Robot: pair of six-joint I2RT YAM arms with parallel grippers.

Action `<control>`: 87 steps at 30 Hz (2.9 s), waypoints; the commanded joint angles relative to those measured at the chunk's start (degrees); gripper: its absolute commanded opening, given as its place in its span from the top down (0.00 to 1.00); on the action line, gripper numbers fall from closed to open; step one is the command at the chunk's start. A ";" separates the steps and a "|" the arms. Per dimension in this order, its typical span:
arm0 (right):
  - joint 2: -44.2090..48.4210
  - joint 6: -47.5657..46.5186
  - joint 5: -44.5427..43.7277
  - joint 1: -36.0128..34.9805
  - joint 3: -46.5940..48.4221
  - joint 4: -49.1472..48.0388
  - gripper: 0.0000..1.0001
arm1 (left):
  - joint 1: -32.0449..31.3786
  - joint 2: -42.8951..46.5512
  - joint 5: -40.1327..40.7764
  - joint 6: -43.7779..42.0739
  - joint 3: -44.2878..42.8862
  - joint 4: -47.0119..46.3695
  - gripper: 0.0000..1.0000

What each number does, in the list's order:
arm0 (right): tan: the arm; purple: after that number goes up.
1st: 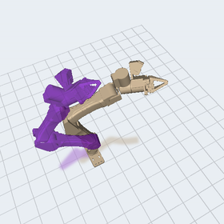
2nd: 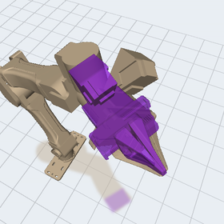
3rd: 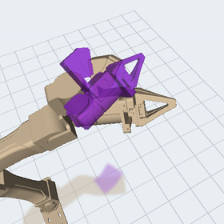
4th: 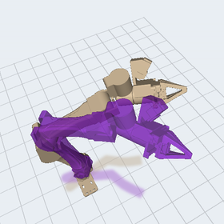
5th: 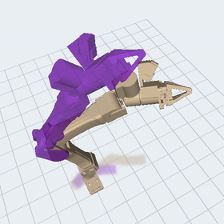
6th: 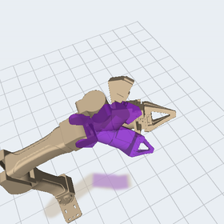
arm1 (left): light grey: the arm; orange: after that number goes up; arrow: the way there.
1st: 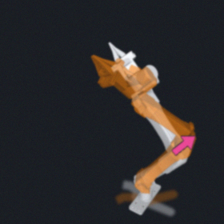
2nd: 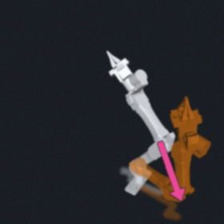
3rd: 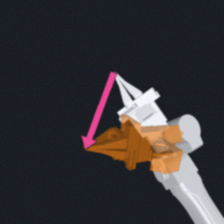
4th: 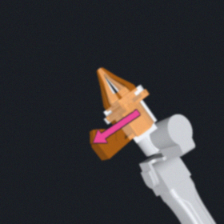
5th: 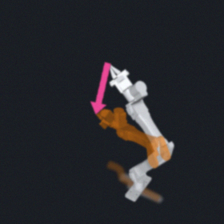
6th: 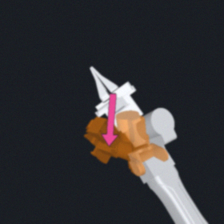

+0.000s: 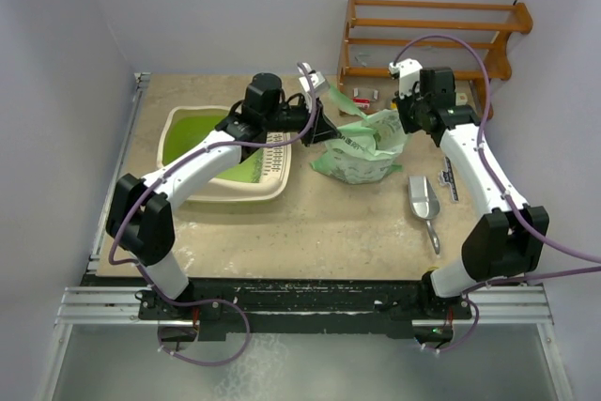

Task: Fill the litter box with clean litter
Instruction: Open the cat litter bag at the center of the board.

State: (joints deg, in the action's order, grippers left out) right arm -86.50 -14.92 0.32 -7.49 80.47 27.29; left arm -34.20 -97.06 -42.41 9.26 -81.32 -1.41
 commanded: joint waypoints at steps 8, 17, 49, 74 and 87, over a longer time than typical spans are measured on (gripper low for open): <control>6.55 1.96 11.75 0.45 5.06 2.73 0.57 | -0.26 2.58 0.11 -0.56 -1.52 -3.04 0.97; 14.65 -5.84 30.13 0.71 0.58 14.91 0.50 | -0.26 2.71 2.11 0.98 -0.88 -4.26 0.97; 5.85 -13.28 31.65 0.72 -8.23 13.79 0.60 | -0.60 0.28 0.78 2.59 -1.05 -3.62 0.96; -4.40 -34.08 56.47 0.78 15.34 59.40 1.00 | -0.60 -3.13 2.40 1.20 -3.51 -2.34 0.70; -2.76 -34.08 56.47 0.81 13.66 59.40 1.00 | -0.61 -6.46 -1.53 -1.59 -7.49 1.62 0.97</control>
State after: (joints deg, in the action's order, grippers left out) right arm -92.18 -48.99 51.13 -6.37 94.54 81.28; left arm -34.92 -102.76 -41.91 9.43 -85.95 -0.45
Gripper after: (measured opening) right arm 0.004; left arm 0.049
